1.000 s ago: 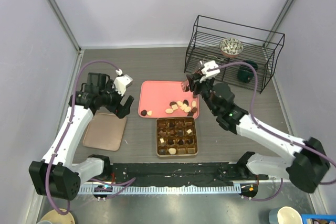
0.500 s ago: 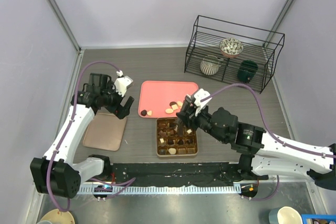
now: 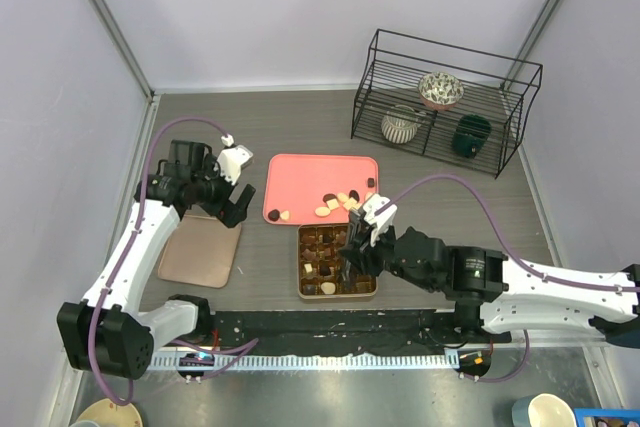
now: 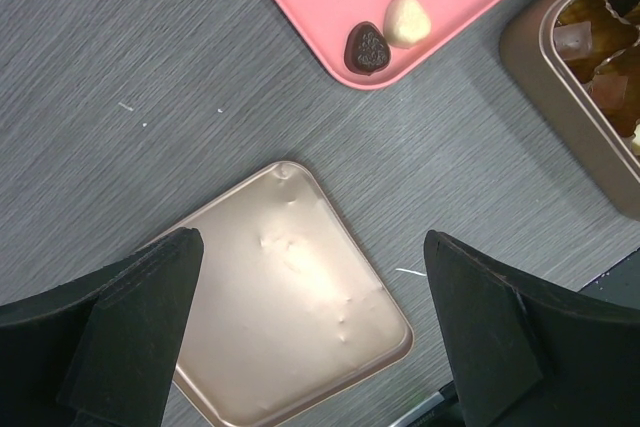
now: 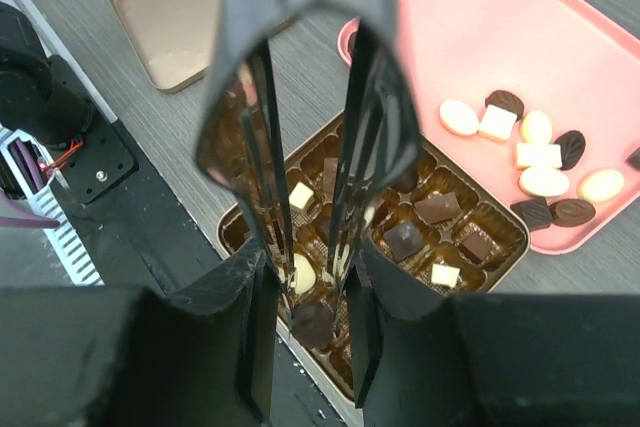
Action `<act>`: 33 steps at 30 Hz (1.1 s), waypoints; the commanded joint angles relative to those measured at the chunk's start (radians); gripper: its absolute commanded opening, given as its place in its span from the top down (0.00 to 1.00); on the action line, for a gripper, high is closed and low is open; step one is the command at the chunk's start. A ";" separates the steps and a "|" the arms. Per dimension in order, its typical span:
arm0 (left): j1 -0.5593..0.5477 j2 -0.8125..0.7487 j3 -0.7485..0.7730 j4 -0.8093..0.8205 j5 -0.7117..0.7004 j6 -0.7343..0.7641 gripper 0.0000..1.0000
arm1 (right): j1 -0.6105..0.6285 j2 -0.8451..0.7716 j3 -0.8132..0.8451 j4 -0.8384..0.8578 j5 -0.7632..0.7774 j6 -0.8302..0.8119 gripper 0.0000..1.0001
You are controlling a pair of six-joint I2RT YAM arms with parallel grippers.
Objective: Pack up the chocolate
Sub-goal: Place the fake chocolate in the packing box.
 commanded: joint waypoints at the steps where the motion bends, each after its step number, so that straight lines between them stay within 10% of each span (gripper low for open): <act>1: 0.006 -0.021 0.007 -0.002 0.014 -0.016 0.00 | 0.011 -0.014 -0.013 0.066 0.038 0.027 0.67; 17: 0.006 -0.043 0.018 -0.023 0.008 0.014 0.00 | 0.012 -0.008 -0.064 0.134 0.064 0.018 0.49; 33: 0.006 -0.035 0.033 -0.008 0.016 -0.009 0.00 | -0.076 0.215 0.126 0.488 0.141 -0.341 0.61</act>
